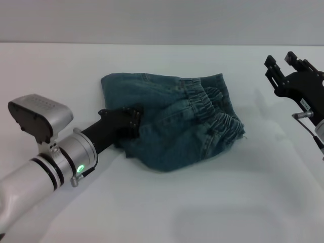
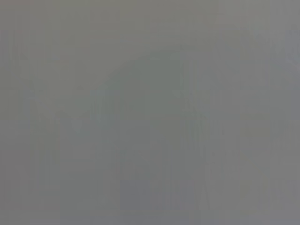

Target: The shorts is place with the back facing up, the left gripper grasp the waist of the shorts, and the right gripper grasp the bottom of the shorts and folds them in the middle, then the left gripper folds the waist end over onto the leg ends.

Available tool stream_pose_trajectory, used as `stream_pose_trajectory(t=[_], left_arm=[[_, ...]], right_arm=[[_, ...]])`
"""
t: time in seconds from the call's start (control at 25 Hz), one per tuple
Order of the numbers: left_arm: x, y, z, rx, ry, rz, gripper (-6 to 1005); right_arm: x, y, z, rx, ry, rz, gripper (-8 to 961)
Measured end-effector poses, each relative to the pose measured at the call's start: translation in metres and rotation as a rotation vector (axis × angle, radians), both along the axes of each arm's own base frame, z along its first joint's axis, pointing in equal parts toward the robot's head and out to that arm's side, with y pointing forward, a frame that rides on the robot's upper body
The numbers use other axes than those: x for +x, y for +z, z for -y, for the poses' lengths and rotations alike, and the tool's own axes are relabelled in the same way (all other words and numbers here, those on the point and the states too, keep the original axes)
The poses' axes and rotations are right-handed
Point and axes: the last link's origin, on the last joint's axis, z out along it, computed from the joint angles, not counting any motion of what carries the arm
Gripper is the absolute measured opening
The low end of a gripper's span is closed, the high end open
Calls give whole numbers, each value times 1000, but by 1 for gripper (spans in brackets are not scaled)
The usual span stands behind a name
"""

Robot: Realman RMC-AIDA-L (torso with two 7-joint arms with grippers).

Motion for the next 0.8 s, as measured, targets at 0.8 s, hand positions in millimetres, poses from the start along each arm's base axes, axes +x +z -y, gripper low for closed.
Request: stream_pose_trajectory(t=[0.8], left_arm=[[-17, 60, -3, 478, -64, -151, 6]], right_arm=[[-9, 13, 8, 109, 116, 46, 476]])
